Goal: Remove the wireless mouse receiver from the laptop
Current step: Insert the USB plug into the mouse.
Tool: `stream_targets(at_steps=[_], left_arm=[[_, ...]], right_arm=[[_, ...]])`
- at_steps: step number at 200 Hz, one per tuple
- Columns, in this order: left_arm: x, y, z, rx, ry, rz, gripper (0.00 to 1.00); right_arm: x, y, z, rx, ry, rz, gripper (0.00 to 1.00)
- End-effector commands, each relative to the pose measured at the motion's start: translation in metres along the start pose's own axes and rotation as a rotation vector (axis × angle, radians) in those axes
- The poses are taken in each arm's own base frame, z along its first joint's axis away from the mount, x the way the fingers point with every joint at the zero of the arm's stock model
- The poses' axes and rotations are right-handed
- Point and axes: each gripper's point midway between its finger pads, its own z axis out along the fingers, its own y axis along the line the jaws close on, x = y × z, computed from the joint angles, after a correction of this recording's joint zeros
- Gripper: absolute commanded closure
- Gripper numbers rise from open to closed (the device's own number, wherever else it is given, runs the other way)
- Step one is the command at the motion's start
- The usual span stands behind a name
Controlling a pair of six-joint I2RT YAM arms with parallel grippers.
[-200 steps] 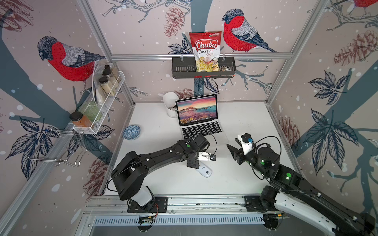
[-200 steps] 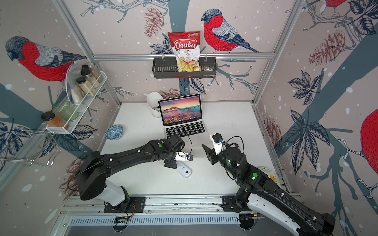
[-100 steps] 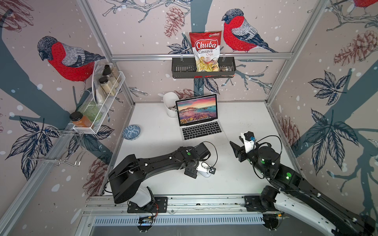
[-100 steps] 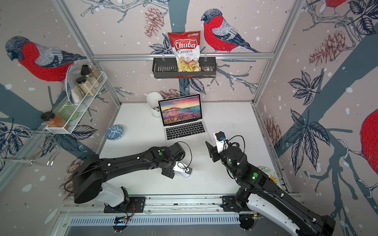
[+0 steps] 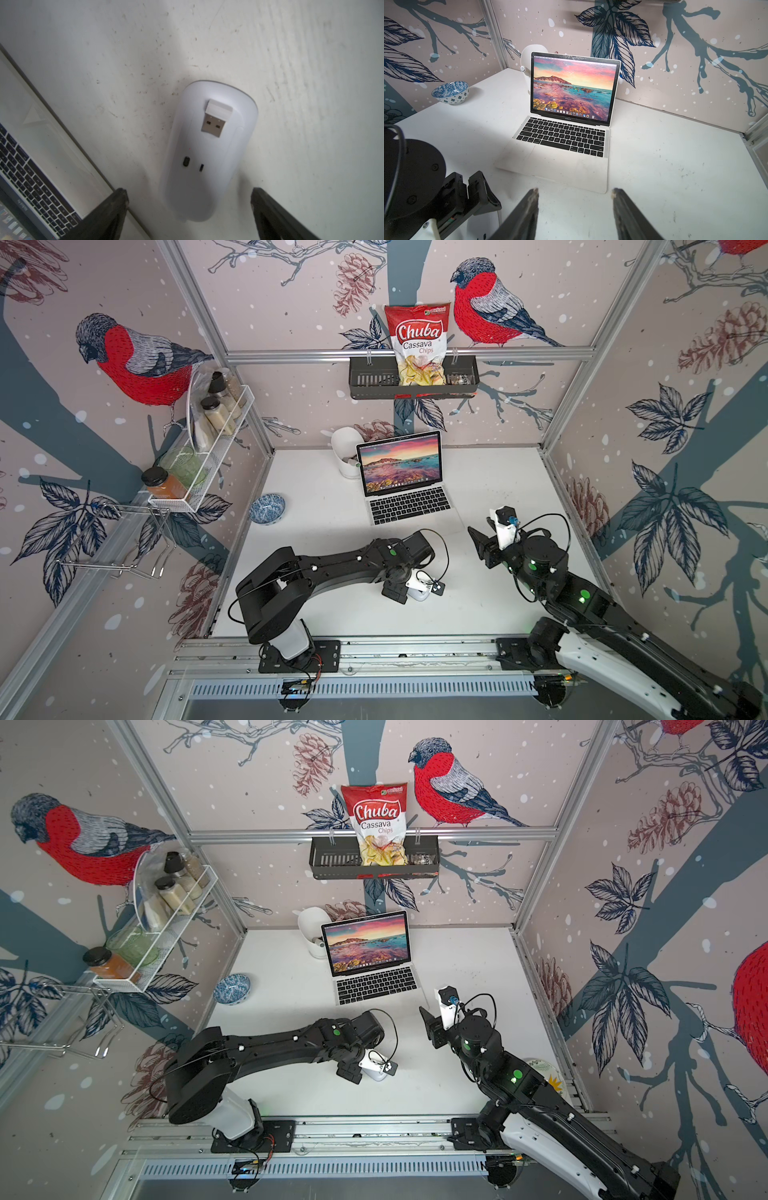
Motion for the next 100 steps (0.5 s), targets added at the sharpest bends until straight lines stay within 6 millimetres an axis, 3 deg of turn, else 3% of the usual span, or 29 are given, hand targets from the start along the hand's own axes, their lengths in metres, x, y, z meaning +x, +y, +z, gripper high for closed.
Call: stream_targets(at_steps=[1, 100], left_arm=[[-0.004, -0.001, 0.003, 0.001, -0.021, -0.002, 0.04], [-0.002, -0.014, 0.024, 0.022, -0.039, -0.029, 0.04]], right_arm=[[-0.005, 0.000, 0.000, -0.007, -0.023, 0.024, 0.41], [-0.005, -0.002, 0.000, 0.000, -0.023, 0.030, 0.41]])
